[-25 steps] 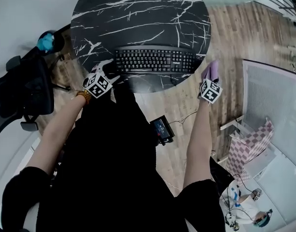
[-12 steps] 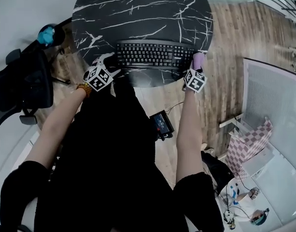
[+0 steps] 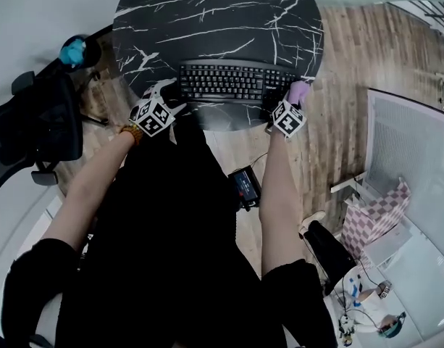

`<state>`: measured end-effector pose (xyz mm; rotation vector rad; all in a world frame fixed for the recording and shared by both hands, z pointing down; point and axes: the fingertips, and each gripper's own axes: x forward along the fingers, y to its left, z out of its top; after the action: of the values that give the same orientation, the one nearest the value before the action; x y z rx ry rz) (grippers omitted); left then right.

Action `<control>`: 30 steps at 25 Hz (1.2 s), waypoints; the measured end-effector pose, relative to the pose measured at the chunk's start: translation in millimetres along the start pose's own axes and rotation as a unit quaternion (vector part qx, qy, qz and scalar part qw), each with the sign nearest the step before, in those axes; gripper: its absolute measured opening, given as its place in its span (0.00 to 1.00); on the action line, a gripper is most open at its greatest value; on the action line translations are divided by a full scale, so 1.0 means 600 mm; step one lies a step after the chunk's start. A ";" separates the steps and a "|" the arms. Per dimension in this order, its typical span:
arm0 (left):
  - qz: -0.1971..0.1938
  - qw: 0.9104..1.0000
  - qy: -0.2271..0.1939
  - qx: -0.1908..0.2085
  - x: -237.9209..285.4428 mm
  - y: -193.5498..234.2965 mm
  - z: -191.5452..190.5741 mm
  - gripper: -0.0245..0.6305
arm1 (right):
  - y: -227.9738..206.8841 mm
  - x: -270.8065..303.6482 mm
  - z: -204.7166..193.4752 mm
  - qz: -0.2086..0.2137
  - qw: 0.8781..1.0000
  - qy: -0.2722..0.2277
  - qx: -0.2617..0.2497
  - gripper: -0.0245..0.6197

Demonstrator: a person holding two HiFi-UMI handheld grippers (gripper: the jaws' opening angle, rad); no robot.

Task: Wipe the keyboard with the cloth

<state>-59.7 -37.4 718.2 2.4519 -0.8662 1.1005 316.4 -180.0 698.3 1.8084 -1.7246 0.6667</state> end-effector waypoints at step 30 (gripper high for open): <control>-0.001 1.000 -0.006 0.005 -0.001 0.002 -0.001 0.51 | 0.118 -0.031 -0.014 0.038 0.998 -0.007 0.055 0.17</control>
<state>-61.0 -37.8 718.2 2.4705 -0.8640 1.0927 244.6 -162.5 695.0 1.8334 -1.8053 0.7954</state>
